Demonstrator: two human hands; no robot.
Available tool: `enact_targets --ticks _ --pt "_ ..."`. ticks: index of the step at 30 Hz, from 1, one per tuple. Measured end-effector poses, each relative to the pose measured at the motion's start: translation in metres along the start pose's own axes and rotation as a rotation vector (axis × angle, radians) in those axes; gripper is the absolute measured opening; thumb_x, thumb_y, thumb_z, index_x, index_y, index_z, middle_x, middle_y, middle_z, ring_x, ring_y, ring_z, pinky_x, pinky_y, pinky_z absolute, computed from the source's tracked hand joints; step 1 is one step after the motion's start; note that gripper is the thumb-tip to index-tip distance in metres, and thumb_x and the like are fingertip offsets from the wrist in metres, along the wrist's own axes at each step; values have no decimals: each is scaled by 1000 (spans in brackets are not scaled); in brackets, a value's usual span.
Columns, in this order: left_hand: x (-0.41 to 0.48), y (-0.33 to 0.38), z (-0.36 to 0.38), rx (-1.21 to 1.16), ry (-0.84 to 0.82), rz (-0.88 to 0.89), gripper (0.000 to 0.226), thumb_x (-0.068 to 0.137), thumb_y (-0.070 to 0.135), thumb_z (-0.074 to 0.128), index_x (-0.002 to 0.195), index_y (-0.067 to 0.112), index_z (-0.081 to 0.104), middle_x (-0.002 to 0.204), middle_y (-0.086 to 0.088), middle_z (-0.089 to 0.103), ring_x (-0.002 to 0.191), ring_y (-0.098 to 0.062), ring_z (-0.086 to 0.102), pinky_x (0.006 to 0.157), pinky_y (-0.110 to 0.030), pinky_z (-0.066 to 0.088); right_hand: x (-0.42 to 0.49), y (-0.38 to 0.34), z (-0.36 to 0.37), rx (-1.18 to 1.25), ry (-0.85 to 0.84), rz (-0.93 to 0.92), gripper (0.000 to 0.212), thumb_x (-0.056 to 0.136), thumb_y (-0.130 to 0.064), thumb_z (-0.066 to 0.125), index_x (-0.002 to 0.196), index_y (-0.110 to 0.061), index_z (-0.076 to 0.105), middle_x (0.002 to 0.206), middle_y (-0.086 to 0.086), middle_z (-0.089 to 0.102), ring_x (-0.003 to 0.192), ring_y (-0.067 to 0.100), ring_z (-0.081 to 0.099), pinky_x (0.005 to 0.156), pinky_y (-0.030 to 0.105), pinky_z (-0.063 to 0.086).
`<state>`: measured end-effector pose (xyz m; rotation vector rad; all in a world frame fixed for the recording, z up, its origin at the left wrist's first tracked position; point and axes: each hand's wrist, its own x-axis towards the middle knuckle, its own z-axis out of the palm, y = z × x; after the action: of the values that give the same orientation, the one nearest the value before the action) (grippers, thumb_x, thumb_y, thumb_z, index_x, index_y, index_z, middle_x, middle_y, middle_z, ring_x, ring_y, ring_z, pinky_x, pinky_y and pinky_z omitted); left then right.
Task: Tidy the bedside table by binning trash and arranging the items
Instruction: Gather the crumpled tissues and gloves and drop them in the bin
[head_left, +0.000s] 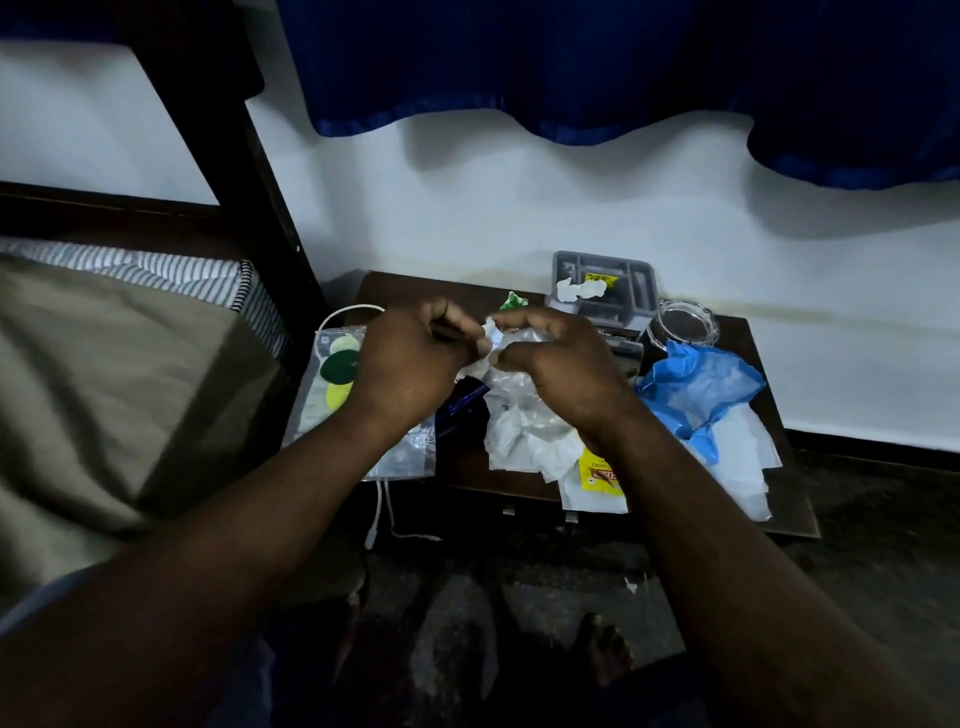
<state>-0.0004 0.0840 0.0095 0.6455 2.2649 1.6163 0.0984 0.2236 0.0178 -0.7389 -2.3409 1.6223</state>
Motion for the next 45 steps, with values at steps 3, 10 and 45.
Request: enact_targets --ticks 3,10,45 --pt "5 4 5 27 20 -19 11 81 7 80 78 18 78 74 4 77 73 -13 74 76 -35 62 1 -2 4 23 20 -17 19 88 -39 79 106 -35 80 108 -23 76 104 -10 66 91 23 49" --pt "8 15 28 -118 -34 0 16 90 8 69 93 16 82 83 1 80 79 -11 73 78 -37 60 4 -3 4 139 259 62 55 88 -61 72 97 -7 71 104 11 75 98 23 68 85 42 56" --pt "-25 21 191 925 -729 551 80 87 62 63 156 31 36 171 -5 13 155 -36 -1 124 -58 9 -12 43 -114 -43 782 140 14 86 -22 73 87 -8 75 86 1 77 88 20 71 90 38 57"
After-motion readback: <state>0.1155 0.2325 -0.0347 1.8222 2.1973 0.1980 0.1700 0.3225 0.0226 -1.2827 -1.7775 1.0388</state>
